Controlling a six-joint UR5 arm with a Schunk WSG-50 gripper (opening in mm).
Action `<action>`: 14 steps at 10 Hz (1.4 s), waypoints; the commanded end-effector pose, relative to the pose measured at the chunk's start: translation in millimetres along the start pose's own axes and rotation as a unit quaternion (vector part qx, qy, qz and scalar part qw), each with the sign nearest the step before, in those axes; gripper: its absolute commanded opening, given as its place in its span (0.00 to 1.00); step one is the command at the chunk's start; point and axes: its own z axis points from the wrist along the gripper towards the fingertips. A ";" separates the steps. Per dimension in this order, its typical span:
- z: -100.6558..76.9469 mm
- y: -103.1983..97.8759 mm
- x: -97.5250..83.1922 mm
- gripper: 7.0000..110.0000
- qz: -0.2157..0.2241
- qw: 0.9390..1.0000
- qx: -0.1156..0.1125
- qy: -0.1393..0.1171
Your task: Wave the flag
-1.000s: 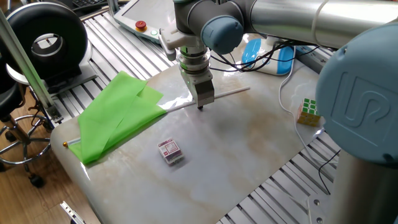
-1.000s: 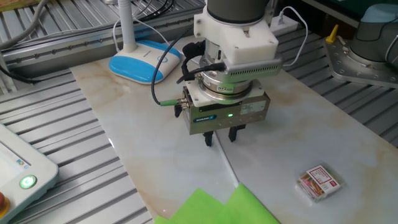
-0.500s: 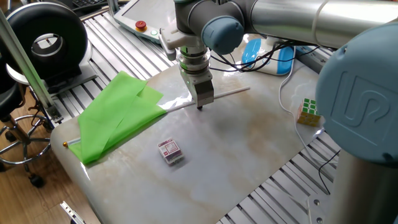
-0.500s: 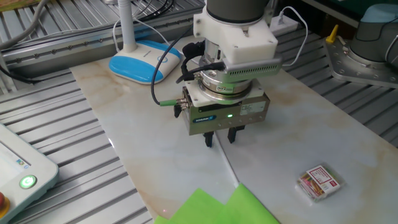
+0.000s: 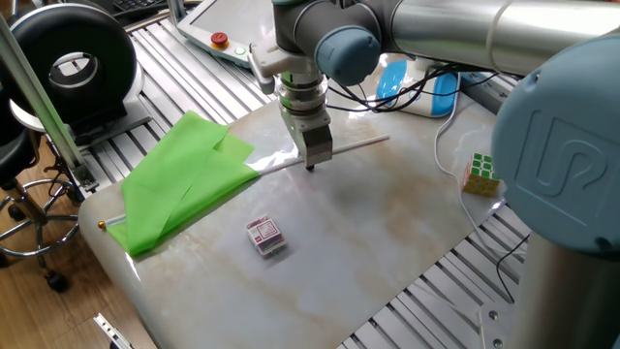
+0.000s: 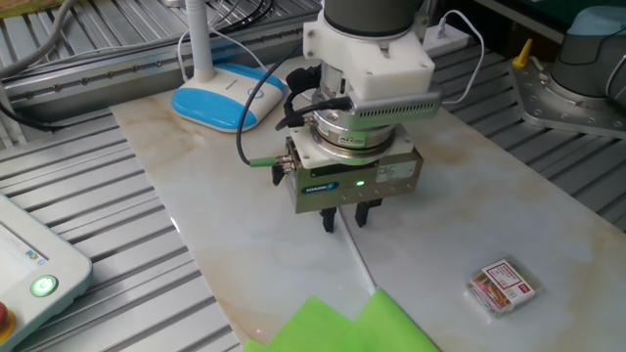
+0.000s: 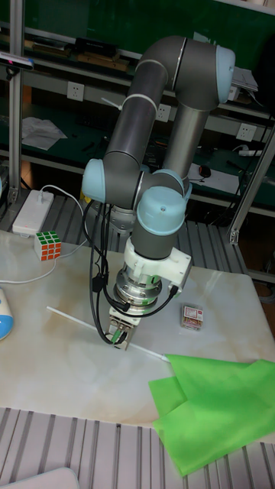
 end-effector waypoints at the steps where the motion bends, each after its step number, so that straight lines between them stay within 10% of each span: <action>1: -0.9 -0.9 -2.7 0.15 0.012 1.000 0.000 -0.008; 4: -1.2 0.2 -2.3 0.00 0.019 1.000 -0.002 -0.008; 14: -2.7 7.0 -3.6 0.00 0.033 0.999 -0.013 -0.014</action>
